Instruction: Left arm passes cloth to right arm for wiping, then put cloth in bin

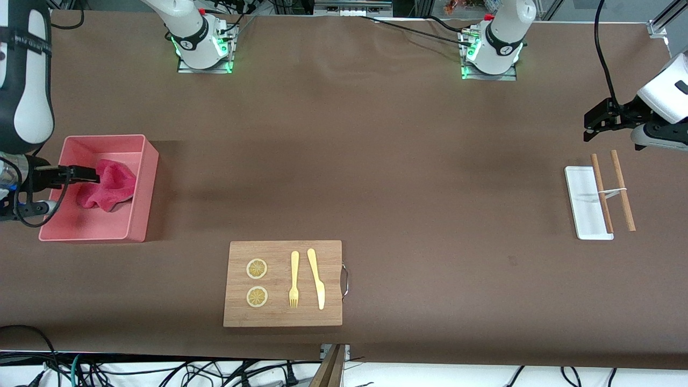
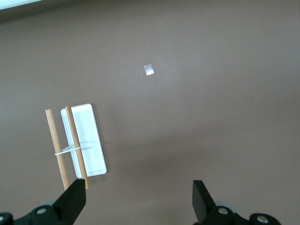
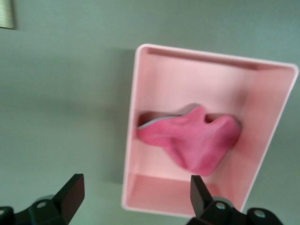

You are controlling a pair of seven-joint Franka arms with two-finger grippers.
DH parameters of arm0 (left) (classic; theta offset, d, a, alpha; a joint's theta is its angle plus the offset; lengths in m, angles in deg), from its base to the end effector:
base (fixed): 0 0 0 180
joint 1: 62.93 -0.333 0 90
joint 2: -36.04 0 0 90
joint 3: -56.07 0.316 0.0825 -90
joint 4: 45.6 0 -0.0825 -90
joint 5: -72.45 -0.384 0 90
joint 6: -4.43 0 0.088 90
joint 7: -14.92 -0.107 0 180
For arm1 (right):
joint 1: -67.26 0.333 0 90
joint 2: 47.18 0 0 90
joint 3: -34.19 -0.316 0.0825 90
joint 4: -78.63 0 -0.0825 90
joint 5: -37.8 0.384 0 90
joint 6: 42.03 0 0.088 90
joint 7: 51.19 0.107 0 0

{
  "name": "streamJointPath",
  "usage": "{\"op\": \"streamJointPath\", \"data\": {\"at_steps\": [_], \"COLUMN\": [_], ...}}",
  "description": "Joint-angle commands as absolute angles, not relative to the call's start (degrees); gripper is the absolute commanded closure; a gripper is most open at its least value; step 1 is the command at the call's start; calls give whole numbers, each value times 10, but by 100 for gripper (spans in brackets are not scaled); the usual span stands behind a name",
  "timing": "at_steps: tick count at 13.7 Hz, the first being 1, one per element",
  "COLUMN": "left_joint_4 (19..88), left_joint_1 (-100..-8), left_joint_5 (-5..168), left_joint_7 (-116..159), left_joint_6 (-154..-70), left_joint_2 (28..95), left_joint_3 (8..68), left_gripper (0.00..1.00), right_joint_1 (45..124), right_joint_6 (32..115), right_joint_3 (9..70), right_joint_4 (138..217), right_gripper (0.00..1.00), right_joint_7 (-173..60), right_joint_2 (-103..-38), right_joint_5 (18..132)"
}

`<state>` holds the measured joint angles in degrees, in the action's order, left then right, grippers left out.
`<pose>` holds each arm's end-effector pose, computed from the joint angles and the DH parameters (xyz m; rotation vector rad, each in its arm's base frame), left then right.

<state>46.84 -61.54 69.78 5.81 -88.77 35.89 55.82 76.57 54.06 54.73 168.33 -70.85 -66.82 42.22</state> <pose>0.5583 -0.0112 0.6108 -3.0801 0.2933 -0.0198 0.6264 -0.0912 0.4407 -3.1034 -0.2139 0.3331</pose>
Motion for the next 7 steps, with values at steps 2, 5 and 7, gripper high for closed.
{"op": "streamJointPath", "data": {"at_steps": [2, 5, 7], "left_joint_4": [453, 452, 453], "left_joint_1": [-619, -619, -619], "left_joint_5": [689, 689, 689], "left_joint_7": [62, 64, 65], "left_joint_6": [-879, -879, -879], "left_joint_2": [365, 366, 365], "left_joint_3": [555, 555, 555], "left_gripper": [0, 0, 0], "right_joint_1": [760, 760, 760], "right_joint_6": [490, 468, 460], "right_joint_3": [495, 462, 453], "right_joint_4": [1690, 1694, 1693], "right_gripper": [0, 0, 0], "right_joint_7": [-603, -527, -526], "right_joint_2": [-611, -569, -549], "right_joint_5": [400, 402, 402]}}
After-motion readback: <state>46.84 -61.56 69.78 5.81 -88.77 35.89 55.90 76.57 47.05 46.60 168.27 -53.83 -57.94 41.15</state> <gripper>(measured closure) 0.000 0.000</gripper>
